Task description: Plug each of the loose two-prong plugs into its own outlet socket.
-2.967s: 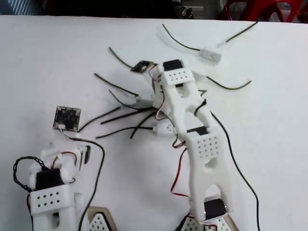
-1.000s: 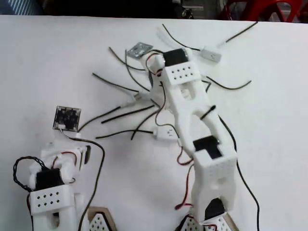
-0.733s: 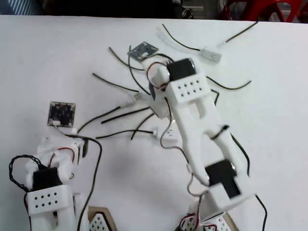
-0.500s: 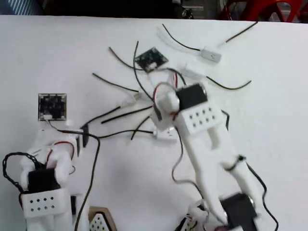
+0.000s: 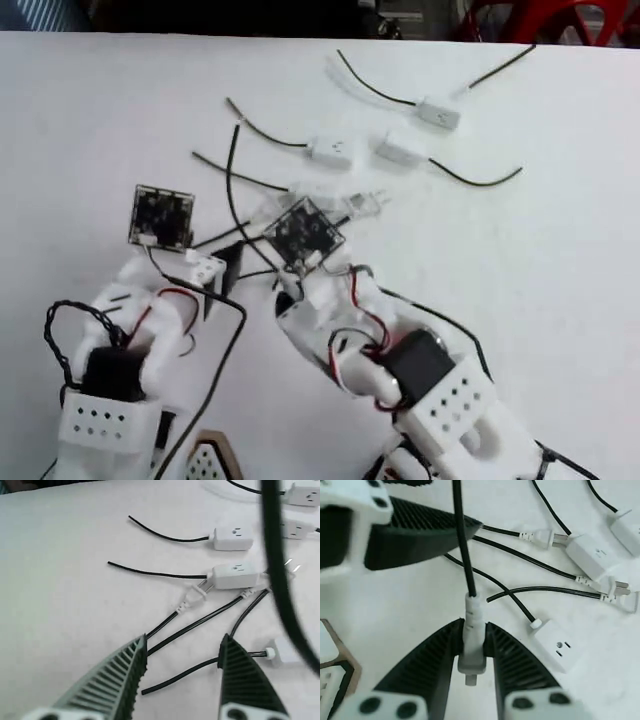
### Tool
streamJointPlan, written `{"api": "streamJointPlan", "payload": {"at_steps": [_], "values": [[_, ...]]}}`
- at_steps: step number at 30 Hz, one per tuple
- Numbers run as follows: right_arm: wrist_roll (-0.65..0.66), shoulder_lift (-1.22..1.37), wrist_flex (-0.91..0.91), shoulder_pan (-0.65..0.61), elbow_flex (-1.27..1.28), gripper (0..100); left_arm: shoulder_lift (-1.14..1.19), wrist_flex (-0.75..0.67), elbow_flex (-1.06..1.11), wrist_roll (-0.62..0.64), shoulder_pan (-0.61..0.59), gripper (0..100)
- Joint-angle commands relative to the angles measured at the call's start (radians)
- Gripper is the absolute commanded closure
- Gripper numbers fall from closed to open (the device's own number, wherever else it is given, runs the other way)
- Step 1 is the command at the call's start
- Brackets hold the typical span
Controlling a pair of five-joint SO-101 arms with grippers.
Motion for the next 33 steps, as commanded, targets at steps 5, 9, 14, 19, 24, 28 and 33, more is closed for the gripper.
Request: {"api": "streamJointPlan", "payload": {"at_steps": [5, 9, 14, 19, 24, 28, 33], "values": [[-0.023, -0.002, -0.028, -0.019, 0.005, 98.2, -0.016, 0.126, -0.229, 0.002, 0.259, 77], [-0.023, 0.008, -0.028, -0.018, 0.002, 98.2, -0.016, 0.164, -0.242, -0.077, 0.341, 77], [-0.023, 0.008, -0.028, -0.007, 0.002, 98.2, -0.016, 0.176, -0.242, -0.103, 0.314, 77], [-0.023, 0.01, -0.073, 0.119, 0.006, 98.2, -0.01, 0.173, -0.242, -0.11, 0.171, 73], [-0.104, 0.012, -0.166, 0.349, 0.009, 98.2, 0.025, 0.18, -0.244, -0.176, 0.096, 65], [-0.17, 0.012, -0.289, 0.53, 0.055, 98.2, 0.185, 0.17, -0.253, -0.282, 0.104, 65], [-0.267, 0.012, -0.484, 0.664, 0.167, 98.2, 0.403, 0.137, -0.322, -0.456, 0.168, 65]]}}
